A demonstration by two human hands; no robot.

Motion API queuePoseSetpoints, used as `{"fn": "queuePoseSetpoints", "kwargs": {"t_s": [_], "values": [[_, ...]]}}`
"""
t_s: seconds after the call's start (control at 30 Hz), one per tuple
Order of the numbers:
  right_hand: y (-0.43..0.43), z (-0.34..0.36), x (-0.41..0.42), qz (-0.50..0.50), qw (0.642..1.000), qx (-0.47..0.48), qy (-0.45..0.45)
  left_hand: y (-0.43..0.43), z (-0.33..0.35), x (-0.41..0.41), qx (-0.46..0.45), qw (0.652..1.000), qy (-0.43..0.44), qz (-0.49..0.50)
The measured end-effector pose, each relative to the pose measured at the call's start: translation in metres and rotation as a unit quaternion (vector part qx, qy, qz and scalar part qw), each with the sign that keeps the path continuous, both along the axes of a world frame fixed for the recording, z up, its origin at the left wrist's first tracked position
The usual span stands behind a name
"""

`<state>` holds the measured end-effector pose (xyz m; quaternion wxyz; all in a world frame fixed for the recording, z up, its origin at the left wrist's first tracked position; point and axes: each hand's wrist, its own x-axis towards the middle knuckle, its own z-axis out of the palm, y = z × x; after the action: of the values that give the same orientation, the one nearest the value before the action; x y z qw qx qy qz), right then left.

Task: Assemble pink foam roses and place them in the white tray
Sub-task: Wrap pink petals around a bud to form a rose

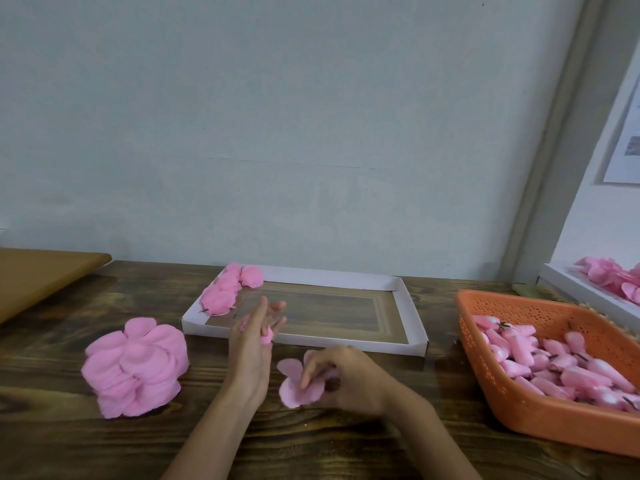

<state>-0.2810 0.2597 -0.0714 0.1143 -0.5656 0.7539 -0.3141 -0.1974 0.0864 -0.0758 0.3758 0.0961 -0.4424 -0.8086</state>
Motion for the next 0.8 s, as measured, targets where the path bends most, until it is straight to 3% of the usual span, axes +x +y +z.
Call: {"fn": "queuePoseSetpoints", "kwargs": {"t_s": [0.1,0.2,0.27,0.37,0.53,0.7,0.8], "values": [[0.008,0.004,-0.006,0.028,0.995,0.021,-0.096,0.002,-0.001,0.002,-0.014,1.000,-0.009,-0.015],[0.010,0.007,-0.008,-0.023,0.981,-0.055,-0.184,0.008,-0.002,0.001,-0.044,0.998,-0.036,-0.025],[0.007,0.004,-0.009,-0.105,0.989,-0.053,-0.094,0.013,-0.003,-0.002,-0.064,0.996,-0.060,-0.032],[0.001,-0.008,-0.007,-0.178,0.975,0.009,0.130,0.021,-0.004,-0.004,-0.087,0.992,-0.085,-0.046],[-0.016,-0.023,0.002,-0.218,0.962,0.005,0.163,0.024,-0.006,-0.005,-0.071,0.990,-0.097,-0.068],[-0.019,-0.024,0.007,-0.251,0.965,-0.015,0.077,0.024,-0.004,-0.004,-0.047,0.993,-0.082,-0.074],[-0.019,-0.017,0.009,-0.238,0.963,-0.079,-0.095,0.027,-0.002,-0.002,-0.046,0.992,-0.070,-0.092]]}}
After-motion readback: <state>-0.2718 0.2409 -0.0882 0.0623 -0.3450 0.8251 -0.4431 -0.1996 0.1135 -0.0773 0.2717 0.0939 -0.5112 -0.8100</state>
